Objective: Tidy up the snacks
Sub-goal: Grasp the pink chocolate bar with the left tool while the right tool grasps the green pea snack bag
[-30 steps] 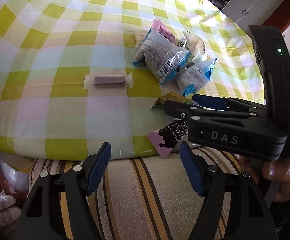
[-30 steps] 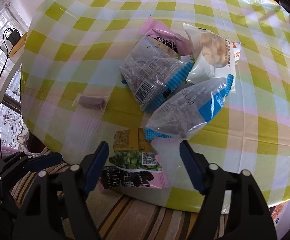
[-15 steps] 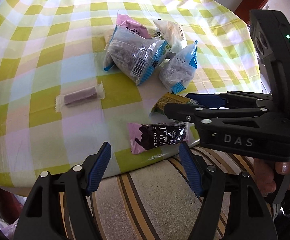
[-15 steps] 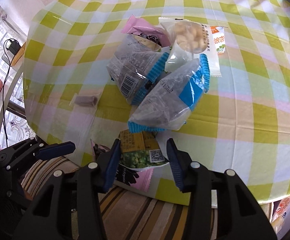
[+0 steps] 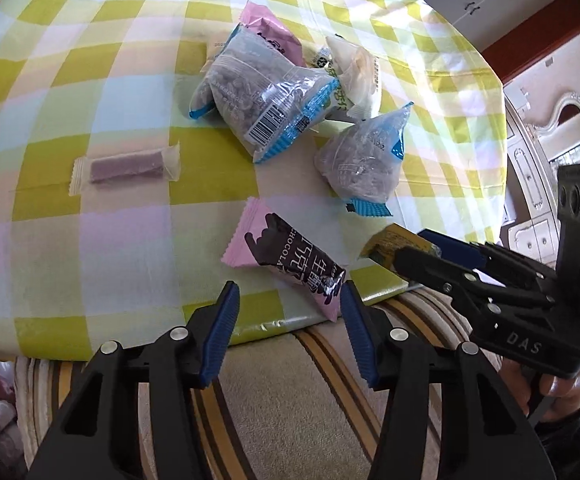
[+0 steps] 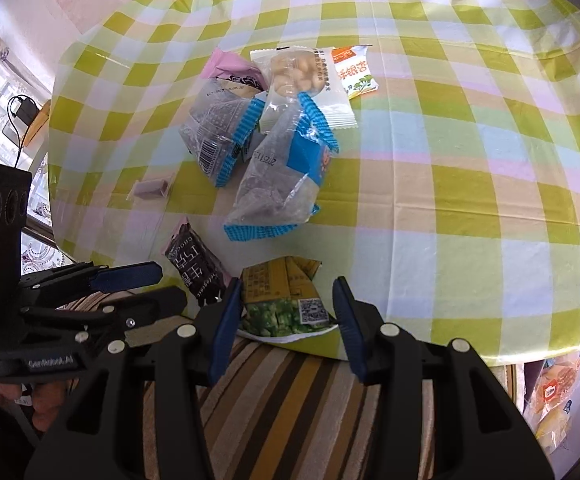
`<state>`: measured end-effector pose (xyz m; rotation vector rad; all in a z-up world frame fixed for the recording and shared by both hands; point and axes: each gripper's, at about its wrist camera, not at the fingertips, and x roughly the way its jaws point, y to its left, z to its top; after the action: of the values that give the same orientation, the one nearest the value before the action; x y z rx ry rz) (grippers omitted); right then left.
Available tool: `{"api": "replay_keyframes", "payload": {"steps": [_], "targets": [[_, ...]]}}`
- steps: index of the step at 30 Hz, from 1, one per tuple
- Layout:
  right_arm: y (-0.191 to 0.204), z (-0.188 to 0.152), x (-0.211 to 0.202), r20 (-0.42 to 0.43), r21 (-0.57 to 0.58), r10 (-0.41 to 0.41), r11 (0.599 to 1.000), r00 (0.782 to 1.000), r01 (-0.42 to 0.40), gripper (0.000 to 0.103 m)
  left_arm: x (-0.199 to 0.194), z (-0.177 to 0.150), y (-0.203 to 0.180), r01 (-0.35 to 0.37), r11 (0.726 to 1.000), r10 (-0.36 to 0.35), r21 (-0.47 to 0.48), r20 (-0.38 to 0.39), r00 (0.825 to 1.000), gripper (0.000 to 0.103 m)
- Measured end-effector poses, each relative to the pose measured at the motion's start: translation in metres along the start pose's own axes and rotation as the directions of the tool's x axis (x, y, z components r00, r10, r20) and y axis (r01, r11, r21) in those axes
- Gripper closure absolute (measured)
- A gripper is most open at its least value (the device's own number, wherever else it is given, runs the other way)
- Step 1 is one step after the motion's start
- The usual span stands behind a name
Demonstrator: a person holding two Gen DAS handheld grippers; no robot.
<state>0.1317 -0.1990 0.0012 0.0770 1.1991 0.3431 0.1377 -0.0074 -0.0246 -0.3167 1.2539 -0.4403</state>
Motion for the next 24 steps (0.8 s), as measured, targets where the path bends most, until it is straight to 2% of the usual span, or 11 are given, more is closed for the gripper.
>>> {"api": "replay_keyframes", "payload": {"steps": [2,5,8,11,14,15,16,21,24], "targets": [[-0.007,-0.003,-0.006,0.013,0.014,-0.012,1.0,1.0,0.011,0.057,0.004,0.004,0.001,0.005,0.999,-0.005,-0.039,-0.001,1.0,0.053],[-0.017,-0.008,-0.014,0.027,0.031,-0.025,0.999,0.999,0.024,0.057,0.01,0.01,-0.003,-0.026,0.998,0.026,-0.057,0.004,1.0,0.053],[-0.024,-0.013,-0.022,0.044,0.033,-0.044,0.999,0.998,0.043,0.057,0.015,0.015,-0.015,-0.093,0.994,0.094,-0.047,0.011,0.996,0.053],[-0.031,-0.016,-0.03,0.065,0.042,-0.061,0.997,0.996,0.058,0.057,0.022,0.017,-0.033,-0.198,0.98,0.198,-0.001,0.013,0.98,0.053],[-0.041,-0.018,-0.036,0.078,0.066,-0.072,0.996,0.994,0.067,0.057,0.028,0.015,-0.045,-0.289,0.956,0.288,0.049,0.022,0.957,0.066],[-0.044,-0.019,-0.037,0.08,0.073,-0.077,0.995,0.994,0.071,0.057,0.029,0.015,-0.047,-0.308,0.95,0.307,0.058,0.025,0.951,0.075],[-0.047,-0.02,-0.038,0.083,0.079,-0.083,0.994,0.993,0.076,0.057,0.029,0.014,-0.048,-0.317,0.946,0.315,0.064,0.026,0.949,0.081],[-0.058,-0.025,-0.046,0.102,0.102,-0.109,0.99,0.989,0.098,0.057,0.024,0.014,-0.043,-0.315,0.949,0.313,0.028,0.047,0.948,0.083],[-0.064,-0.027,-0.052,0.118,0.118,-0.128,0.986,0.985,0.114,0.057,0.012,0.012,-0.041,-0.317,0.949,0.316,-0.004,0.09,0.945,0.084]]}}
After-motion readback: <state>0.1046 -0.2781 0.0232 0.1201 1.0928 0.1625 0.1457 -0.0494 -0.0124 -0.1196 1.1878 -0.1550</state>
